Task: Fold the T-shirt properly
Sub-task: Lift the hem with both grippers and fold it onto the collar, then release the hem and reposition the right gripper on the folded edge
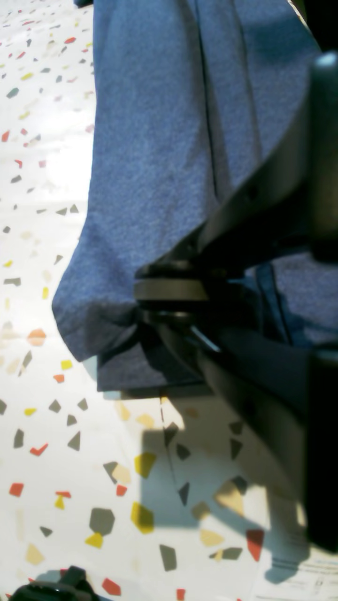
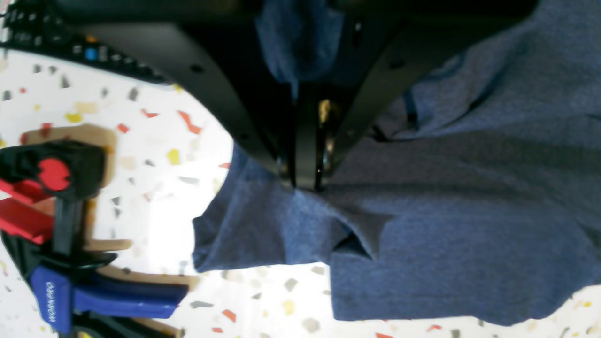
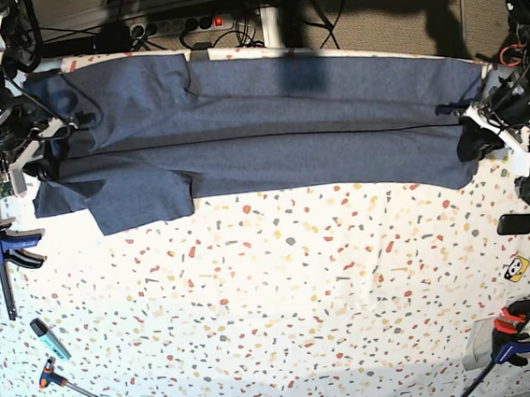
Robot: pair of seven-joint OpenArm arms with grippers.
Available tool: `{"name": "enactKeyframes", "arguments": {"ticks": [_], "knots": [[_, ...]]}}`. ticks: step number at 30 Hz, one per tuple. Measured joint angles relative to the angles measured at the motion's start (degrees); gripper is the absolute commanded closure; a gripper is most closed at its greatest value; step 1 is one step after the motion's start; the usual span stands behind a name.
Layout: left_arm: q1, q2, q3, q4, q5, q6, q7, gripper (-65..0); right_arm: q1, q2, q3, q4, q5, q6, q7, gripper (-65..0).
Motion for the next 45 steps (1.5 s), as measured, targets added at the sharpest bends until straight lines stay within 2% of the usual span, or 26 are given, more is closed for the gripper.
{"name": "enactKeyframes", "arguments": {"ticks": [4,6,8,10,11,14,18,21,26,28,31,36,45], "knots": [[0.5,0.0,0.0,0.0,1.6,0.0,0.2,0.0,0.0,-0.2,0.0,0.0,-0.1,0.0,-3.5,-0.3],[0.4,0.0,0.0,0.0,2.8,0.0,0.2,-0.1,0.0,-0.3,0.0,0.0,-0.2,0.0,-5.2,-13.9],[0.4,0.0,0.0,0.0,3.2,0.0,0.2,-14.7,0.0,-0.2,0.0,0.0,-0.2,0.0,-5.5,-25.5],[0.4,0.0,0.0,0.0,3.5,0.0,0.0,-25.1,0.2,-0.3,0.0,0.0,0.1,0.0,-5.3,-31.3],[0.4,0.0,0.0,0.0,3.5,0.0,0.0,-26.8,0.4,-0.2,0.0,0.0,0.1,0.0,-5.2,-31.6],[0.4,-0.2,0.0,0.3,3.5,0.0,0.0,-26.7,2.0,-0.2,0.0,0.0,1.4,0.0,-5.9,-31.6],[0.4,-2.8,0.0,3.3,3.3,0.0,0.0,-26.7,5.5,-0.2,0.1,0.0,4.7,0.0,-7.7,-31.6],[0.1,-4.0,-0.1,5.5,2.9,2.2,-0.6,-26.7,8.8,-0.2,0.1,0.0,10.4,-0.2,-11.5,-31.6],[0.3,-3.1,0.0,5.7,3.0,2.0,-2.4,-26.7,15.1,0.0,-0.4,-0.1,15.8,-0.2,-17.3,-31.6],[0.3,-3.2,0.0,5.7,2.9,2.0,-4.8,-26.7,17.6,1.5,-2.4,-1.2,18.3,-0.3,-19.8,-31.6],[0.3,-3.3,0.0,5.7,3.0,2.0,-4.7,-26.7,21.1,3.2,-7.3,-6.3,16.7,-0.3,-20.9,-31.6],[0.3,-3.3,0.0,5.7,3.0,2.0,-4.4,-26.7,26.9,3.3,-13.7,-17.0,11.6,-0.2,-21.7,-31.6],[0.3,-3.3,0.0,5.7,3.0,2.0,-4.3,-26.7,33.0,3.6,-14.3,-27.3,11.8,-0.3,-22.1,-31.6]]}}
